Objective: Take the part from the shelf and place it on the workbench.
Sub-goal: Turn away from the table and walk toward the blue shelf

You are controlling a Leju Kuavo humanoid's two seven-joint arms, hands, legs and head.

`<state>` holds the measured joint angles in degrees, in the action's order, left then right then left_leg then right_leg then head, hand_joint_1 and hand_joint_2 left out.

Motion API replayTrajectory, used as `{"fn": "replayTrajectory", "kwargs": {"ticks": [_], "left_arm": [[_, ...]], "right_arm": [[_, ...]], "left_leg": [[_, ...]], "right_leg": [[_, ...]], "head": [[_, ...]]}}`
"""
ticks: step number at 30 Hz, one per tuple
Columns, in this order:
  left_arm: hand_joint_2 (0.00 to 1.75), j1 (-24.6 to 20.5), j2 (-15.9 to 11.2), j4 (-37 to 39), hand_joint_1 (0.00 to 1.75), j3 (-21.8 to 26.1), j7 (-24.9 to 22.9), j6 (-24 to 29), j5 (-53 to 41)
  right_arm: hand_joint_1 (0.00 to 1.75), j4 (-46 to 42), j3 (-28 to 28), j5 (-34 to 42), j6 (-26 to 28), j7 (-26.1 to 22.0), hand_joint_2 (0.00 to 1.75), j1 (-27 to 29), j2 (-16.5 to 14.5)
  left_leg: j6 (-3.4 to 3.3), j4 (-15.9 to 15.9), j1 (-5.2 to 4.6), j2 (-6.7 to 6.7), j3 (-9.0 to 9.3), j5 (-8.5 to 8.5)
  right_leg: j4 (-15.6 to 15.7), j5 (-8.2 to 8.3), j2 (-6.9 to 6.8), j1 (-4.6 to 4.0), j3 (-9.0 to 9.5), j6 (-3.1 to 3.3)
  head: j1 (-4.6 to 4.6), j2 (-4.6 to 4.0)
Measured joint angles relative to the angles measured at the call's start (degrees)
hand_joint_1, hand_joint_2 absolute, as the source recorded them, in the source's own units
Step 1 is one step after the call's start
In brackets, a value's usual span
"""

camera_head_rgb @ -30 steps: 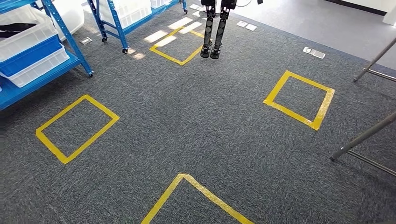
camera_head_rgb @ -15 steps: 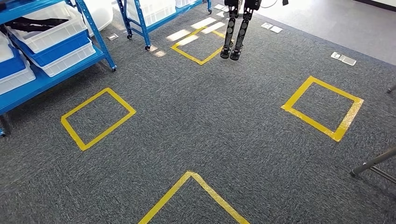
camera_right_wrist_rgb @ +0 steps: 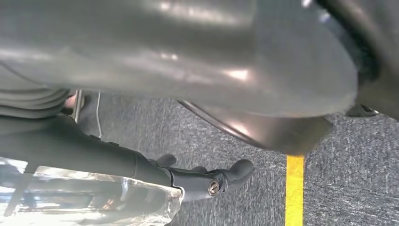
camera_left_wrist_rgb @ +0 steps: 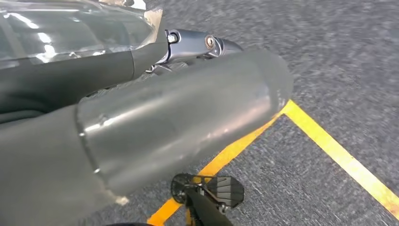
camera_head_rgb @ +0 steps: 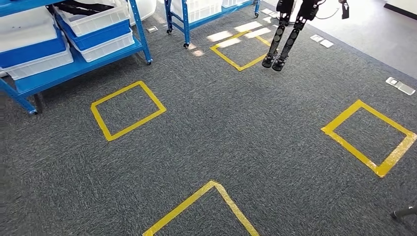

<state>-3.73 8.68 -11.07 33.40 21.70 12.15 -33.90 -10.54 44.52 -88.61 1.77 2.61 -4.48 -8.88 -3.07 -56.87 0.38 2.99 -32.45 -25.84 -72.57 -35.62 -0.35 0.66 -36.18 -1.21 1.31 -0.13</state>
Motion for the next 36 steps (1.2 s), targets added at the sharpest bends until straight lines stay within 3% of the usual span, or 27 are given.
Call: {"fn": "replayTrajectory", "kwargs": {"ticks": [2, 3, 5, 7, 8, 10, 12, 13, 14, 15, 16, 18, 20, 23, 25, 27, 29, 30, 31, 33, 35, 36], "left_arm": [[0.00, 0.1, 0.0, 0.0, 0.00, 0.0, 0.1, -0.1, -0.1], [0.00, 0.1, 0.0, 0.0, 0.00, 0.0, 0.2, -0.1, -0.1], [0.00, 0.2, -0.1, 0.0, 0.00, 0.0, 0.3, -0.1, -0.2], [0.00, 0.5, -0.2, 0.0, 0.00, 0.0, 0.4, -0.2, -0.2], [0.00, 0.7, -0.3, 0.0, 0.00, 0.0, 0.4, -0.2, -0.2], [0.00, 0.8, -0.4, 0.0, 0.00, 0.0, 0.4, -0.2, -0.2], [0.00, 0.6, -0.4, 0.0, 0.00, 0.0, 0.5, -0.2, -0.2], [0.00, 0.6, -0.4, 0.0, 0.00, 0.0, 0.4, -0.2, -0.3], [0.00, 0.6, -0.4, 0.0, 0.00, 0.0, 0.4, -0.2, -0.3], [0.00, 0.7, -0.4, 0.0, 0.00, 0.0, 0.4, -0.2, -0.3], [0.00, 0.8, -0.5, 0.0, 0.00, 0.0, 0.4, -0.2, -0.3], [0.00, 0.6, -0.5, 0.0, 0.00, 0.0, 0.4, -0.2, -0.3], [0.00, 0.3, -0.6, 0.0, 0.00, 0.0, 0.3, -0.2, -0.3], [0.00, 0.2, -0.6, 0.0, 0.00, 0.0, 0.1, -0.2, -0.3], [0.00, 0.2, -0.5, 0.0, 0.00, 0.0, 0.1, -0.2, -0.2], [0.00, 0.1, -0.3, 0.0, 0.00, 0.0, 0.2, -0.2, -0.1], [0.00, 0.0, -0.2, 0.0, 0.00, 0.0, 0.1, -0.2, -0.2], [0.00, 0.1, -0.2, 0.0, 0.00, 0.0, 0.1, -0.2, -0.2], [0.00, 0.1, -0.1, 0.0, 0.00, 0.0, 0.1, -0.2, -0.2], [0.00, 0.1, 0.0, 0.0, 0.00, 0.0, 0.1, -0.2, -0.2], [0.00, 0.1, 0.0, 0.0, 0.00, 0.0, 0.1, -0.2, -0.3], [0.00, 0.0, 0.0, 0.0, 0.00, 0.0, 0.0, -0.2, -0.3]], "right_arm": [[0.00, 0.0, -0.1, 0.0, 0.0, 0.0, 0.00, 0.1, 0.0], [0.00, 0.0, -0.1, 0.0, 0.0, -0.1, 0.00, 0.1, 0.0], [0.00, 0.0, -0.1, -0.1, 0.0, -0.2, 0.00, 0.1, -0.2], [0.00, 0.0, -0.2, -0.1, 0.1, -0.2, 0.00, 0.0, -0.3], [0.00, 0.0, -0.2, -0.1, 0.2, -0.2, 0.00, -0.1, -0.4], [0.00, 0.0, -0.2, -0.1, 0.2, -0.2, 0.00, 0.0, -0.6], [0.00, 0.0, -0.2, -0.1, 0.3, -0.2, 0.00, 0.2, -0.7], [0.00, 0.0, -0.2, -0.1, 0.3, -0.2, 0.00, 0.3, -0.7], [0.00, 0.0, -0.2, -0.1, 0.3, -0.2, 0.00, 0.3, -0.7], [0.00, 0.0, -0.2, -0.1, 0.3, -0.2, 0.00, 0.3, -0.7], [0.00, 0.0, -0.2, -0.1, 0.3, -0.2, 0.00, 0.2, -0.8], [0.00, 0.0, -0.2, -0.1, 0.3, -0.2, 0.00, 0.1, -0.9], [0.00, 0.0, -0.2, -0.1, 0.3, -0.2, 0.00, 0.1, -1.0], [0.00, 0.0, -0.3, -0.2, 0.3, -0.1, 0.00, -0.2, -1.0], [0.00, 0.0, -0.4, -0.3, 0.2, -0.2, 0.00, -0.2, -1.0], [0.00, -0.1, -0.4, -0.3, 0.2, -0.2, 0.00, -0.1, -0.9], [0.00, -0.1, -0.4, -0.3, 0.2, -0.2, 0.00, 0.1, -0.7], [0.00, -0.1, -0.4, -0.3, 0.1, -0.2, 0.00, 0.2, -0.5], [0.00, -0.1, -0.4, -0.4, 0.0, -0.2, 0.00, 0.2, -0.4], [0.00, -0.1, -0.4, -0.4, -0.3, -0.2, 0.00, 0.1, -0.2], [0.00, 0.0, -0.5, -0.4, -0.5, -0.2, 0.00, -0.1, -0.2], [0.00, 0.0, -0.5, -0.3, -0.6, -0.2, 0.00, -0.2, -0.2]], "left_leg": [[0.45, -0.3, 0.21, 1.41, -0.06, -0.02], [0.85, -0.6, 0.18, 2.12, -0.21, -0.12], [1.62, -1.0, 0.08, 3.14, -0.61, -0.24], [2.20, -1.0, 0.23, 3.85, -0.90, -0.06], [2.45, -1.2, 0.36, 3.47, -1.11, -0.24], [2.88, -4.3, 0.46, 1.11, -2.59, -2.21], [3.27, -11.5, 0.43, -1.70, -5.96, -5.98], [3.39, -15.2, 0.45, -2.39, -7.71, -7.42], [3.40, -17.0, 0.45, -2.66, -8.57, -7.74], [3.29, -16.7, 0.44, -2.83, -8.32, -7.01], [3.06, -14.1, 0.39, -3.12, -6.90, -5.42], [2.36, -6.3, 0.01, -5.23, -2.58, -2.29], [1.82, -2.0, -0.56, -6.73, -0.53, -1.28], [1.16, -1.2, -0.72, -5.17, -0.61, -0.97], [0.45, -0.4, -0.33, -4.01, -0.24, -0.29], [-0.01, 0.0, -0.17, -2.69, -0.23, 0.14], [-0.09, -0.1, -0.19, -1.18, -0.37, 0.23], [-0.06, -0.1, -0.19, -0.40, -0.37, 0.25], [0.00, -0.1, -0.17, 0.36, -0.34, 0.27], [0.34, -0.4, -0.14, 1.89, -0.36, 0.25], [1.04, -0.8, -0.29, 3.06, -0.59, 0.06], [1.40, -0.9, -0.35, 3.43, -0.75, 0.01]], "right_leg": [[7.1, 3.22, 1.19, 0.69, 3.09, -1.37], [10.7, 4.63, 2.09, 0.91, 4.54, -1.69], [14.4, 5.95, 3.24, 1.04, 6.00, -1.39], [14.4, 6.25, 2.38, 0.88, 6.17, -0.45], [14.5, 6.41, 1.92, 0.92, 6.31, -0.06], [14.6, 6.64, 0.81, 1.07, 6.33, 0.67], [14.6, 6.55, -0.53, 0.74, 6.28, 1.11], [14.6, 6.48, -1.32, 0.55, 6.25, 1.21], [14.6, 6.41, -2.04, 0.41, 6.23, 1.30], [14.6, 6.34, -2.70, 0.32, 6.26, 1.37], [14.6, 6.29, -3.33, 0.23, 6.34, 1.43], [14.6, 6.13, -4.37, -0.05, 6.56, 1.45], [14.6, 5.97, -5.32, -0.41, 6.61, 1.26], [14.7, 5.81, -6.35, -0.60, 6.78, 0.59], [12.2, 4.36, -3.89, -0.56, 5.76, 0.33], [5.3, 1.26, -0.86, -0.27, 2.47, 0.54], [-0.7, -0.65, -0.17, -0.09, -0.62, 0.38], [-1.1, -0.36, -0.07, -0.02, -0.95, -0.02], [0.8, 0.81, 0.06, 0.07, -0.17, -0.56], [8.5, 4.21, 1.44, 0.50, 3.21, -1.55], [13.8, 6.27, 2.72, 0.66, 5.34, -1.31], [14.4, 6.47, 2.89, 0.55, 5.59, -0.84]], "head": [[-0.04, 0.00], [-0.16, 0.00], [-0.26, 0.00], [-0.18, 0.00], [-0.13, 0.00], [0.18, 0.00], [0.49, 0.00], [0.50, 0.00], [0.51, 0.00], [0.52, 0.00], [0.52, 0.00], [0.51, 0.00], [0.47, 0.00], [0.48, 0.00], [0.33, 0.00], [0.09, 0.00], [0.00, 0.00], [-0.03, 0.00], [-0.02, 0.00], [-0.05, 0.00], [-0.08, 0.00], [-0.08, 0.00]]}}
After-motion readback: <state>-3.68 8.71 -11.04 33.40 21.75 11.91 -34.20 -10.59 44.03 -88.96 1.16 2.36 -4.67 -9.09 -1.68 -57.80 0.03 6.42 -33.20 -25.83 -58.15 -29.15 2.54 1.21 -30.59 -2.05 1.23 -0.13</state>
